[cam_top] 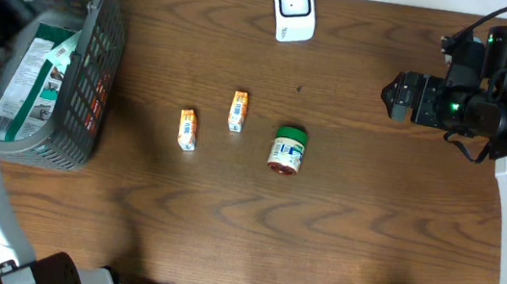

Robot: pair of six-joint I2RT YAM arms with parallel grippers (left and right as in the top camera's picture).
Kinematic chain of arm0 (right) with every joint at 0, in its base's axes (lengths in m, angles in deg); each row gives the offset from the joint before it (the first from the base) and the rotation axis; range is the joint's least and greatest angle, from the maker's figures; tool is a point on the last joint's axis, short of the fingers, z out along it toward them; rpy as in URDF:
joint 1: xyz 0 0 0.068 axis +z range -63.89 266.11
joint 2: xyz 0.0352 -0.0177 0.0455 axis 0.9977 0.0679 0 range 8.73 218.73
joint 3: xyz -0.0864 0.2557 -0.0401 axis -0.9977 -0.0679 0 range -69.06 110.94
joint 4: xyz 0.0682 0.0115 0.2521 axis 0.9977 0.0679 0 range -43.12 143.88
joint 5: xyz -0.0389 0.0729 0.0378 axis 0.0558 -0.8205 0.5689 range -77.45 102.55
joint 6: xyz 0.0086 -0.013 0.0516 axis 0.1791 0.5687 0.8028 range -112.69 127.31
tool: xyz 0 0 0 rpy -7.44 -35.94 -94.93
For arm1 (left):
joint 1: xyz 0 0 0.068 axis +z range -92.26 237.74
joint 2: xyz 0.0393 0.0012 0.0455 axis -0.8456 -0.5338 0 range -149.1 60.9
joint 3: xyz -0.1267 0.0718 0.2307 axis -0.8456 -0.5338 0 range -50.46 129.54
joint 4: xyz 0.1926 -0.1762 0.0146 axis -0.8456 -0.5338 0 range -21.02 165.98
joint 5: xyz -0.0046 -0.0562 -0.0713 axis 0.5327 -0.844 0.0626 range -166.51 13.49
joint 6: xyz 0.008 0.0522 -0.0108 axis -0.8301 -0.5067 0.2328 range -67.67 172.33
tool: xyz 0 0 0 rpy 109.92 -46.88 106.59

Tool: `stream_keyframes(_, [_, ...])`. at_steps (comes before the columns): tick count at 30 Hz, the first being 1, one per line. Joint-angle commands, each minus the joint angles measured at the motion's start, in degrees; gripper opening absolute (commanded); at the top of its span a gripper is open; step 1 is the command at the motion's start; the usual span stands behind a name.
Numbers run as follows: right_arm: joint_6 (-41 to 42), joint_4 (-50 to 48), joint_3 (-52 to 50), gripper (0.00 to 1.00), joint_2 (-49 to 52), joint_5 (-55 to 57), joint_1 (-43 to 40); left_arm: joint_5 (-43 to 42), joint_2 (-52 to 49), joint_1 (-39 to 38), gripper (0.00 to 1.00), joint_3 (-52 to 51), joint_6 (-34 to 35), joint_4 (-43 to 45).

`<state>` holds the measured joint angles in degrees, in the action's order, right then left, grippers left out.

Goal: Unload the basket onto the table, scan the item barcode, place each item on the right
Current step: 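Reach into the basket and grasp a pale green wipes pack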

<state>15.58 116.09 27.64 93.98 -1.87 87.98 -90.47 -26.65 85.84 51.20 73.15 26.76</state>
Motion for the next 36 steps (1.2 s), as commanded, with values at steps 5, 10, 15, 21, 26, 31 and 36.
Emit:
stream_keyframes(5, [-0.83,0.02,1.05,0.99,0.26,-0.48,0.04,0.85,-5.05,4.42,0.76,-0.26,-7.06,-0.59])
stream_keyframes(10, [-0.85,0.02,1.05,0.99,0.26,-0.48,0.04,1.86,-11.19,4.35,0.78,-0.35,-10.47,-3.26])
stream_keyframes(15, [-0.83,0.02,1.05,0.99,0.26,-0.48,0.04,1.79,-18.99,4.35,0.80,-0.35,-12.09,-5.18])
stream_keyframes(21, [-0.83,0.02,1.05,0.99,0.26,-0.48,0.04,0.61,-25.97,4.35,0.80,-0.35,-12.20,-3.87])
stream_keyframes(26, [-0.83,0.02,1.05,0.99,0.26,-0.48,0.04,-2.54,-28.68,3.67,0.81,-0.35,-11.87,-0.74])
stream_keyframes(31, [-0.83,0.02,1.05,0.99,0.26,-0.48,0.04,-2.23,-32.06,2.29,0.80,-0.42,-9.16,2.95])
stream_keyframes(36, [-0.83,0.02,1.05,0.99,0.26,-0.48,0.04,-2.29,-36.83,1.92,0.81,-0.42,-3.87,6.84])
